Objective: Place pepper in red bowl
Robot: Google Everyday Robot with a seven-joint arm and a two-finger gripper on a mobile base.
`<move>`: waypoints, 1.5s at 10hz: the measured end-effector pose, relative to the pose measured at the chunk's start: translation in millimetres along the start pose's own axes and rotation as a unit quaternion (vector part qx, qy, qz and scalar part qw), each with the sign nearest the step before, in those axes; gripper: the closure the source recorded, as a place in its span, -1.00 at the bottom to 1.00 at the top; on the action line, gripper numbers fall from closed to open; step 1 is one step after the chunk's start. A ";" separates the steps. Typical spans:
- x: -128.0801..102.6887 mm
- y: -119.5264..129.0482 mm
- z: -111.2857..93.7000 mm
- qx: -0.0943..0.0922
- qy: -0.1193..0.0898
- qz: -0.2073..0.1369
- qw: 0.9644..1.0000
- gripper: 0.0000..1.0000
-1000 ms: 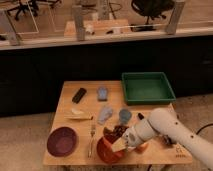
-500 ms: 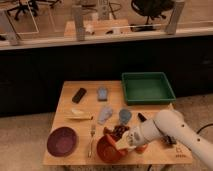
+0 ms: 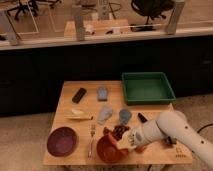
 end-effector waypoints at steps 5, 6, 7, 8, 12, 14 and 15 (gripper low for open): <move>-6.2 9.0 2.0 -0.025 0.001 -0.006 1.000 0.73; -8.0 8.8 1.6 -0.018 0.001 -0.012 1.000 0.73; -9.1 6.1 1.0 -0.008 0.001 -0.022 1.000 0.73; -10.5 3.4 0.8 -0.003 -0.003 -0.034 0.999 0.73; -17.1 -10.5 6.2 0.011 -0.030 -0.089 0.995 0.73; -19.2 -15.8 8.8 0.013 -0.038 -0.106 0.994 0.73; -20.8 -18.5 10.7 0.014 -0.043 -0.114 0.992 0.73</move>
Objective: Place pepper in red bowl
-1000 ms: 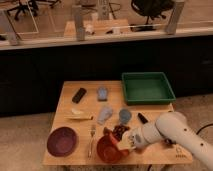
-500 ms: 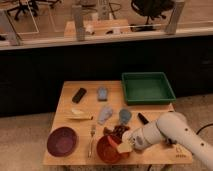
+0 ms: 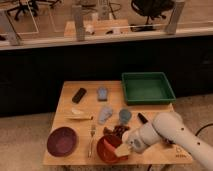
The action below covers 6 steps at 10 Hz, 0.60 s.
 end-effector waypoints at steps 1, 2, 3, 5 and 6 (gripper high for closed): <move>-0.8 -2.1 1.6 0.001 -0.004 -0.006 1.000 0.73; -1.9 -4.0 2.9 0.002 -0.008 -0.010 1.000 0.73; -2.7 -5.6 3.7 0.004 -0.010 -0.014 1.000 0.73; -4.7 -8.0 5.6 0.005 -0.014 -0.020 1.000 0.73; -5.2 -8.5 6.2 0.005 -0.015 -0.022 1.000 0.73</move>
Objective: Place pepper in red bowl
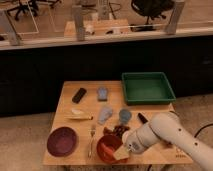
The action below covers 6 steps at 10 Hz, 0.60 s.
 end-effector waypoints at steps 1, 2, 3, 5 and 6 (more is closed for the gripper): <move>-0.2 -0.2 0.6 0.000 -0.001 -0.001 1.000 0.73; -0.4 -0.3 1.5 0.000 -0.001 -0.002 1.000 0.73; -0.5 -0.5 2.0 0.000 -0.001 -0.002 1.000 0.73; -0.5 -0.9 2.5 0.000 -0.001 -0.003 1.000 0.73; -0.3 -1.1 2.8 0.000 -0.001 -0.004 1.000 0.73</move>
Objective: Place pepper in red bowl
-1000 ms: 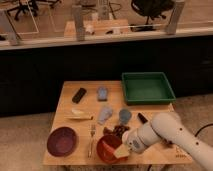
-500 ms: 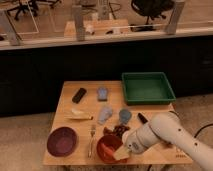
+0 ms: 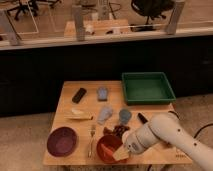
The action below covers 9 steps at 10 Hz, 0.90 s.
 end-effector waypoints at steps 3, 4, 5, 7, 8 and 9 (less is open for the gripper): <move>0.0 -0.8 0.4 0.000 0.001 -0.001 1.000 0.73; 0.2 -1.1 -0.1 -0.001 0.002 -0.001 1.000 0.73; 0.2 -1.4 -0.4 -0.002 0.002 -0.002 1.000 0.73; -0.1 -2.4 -0.5 -0.007 0.003 -0.009 1.000 0.73; -0.5 -2.8 0.1 -0.008 0.002 -0.013 1.000 0.73; -0.6 -3.4 0.5 -0.008 0.001 -0.017 1.000 0.73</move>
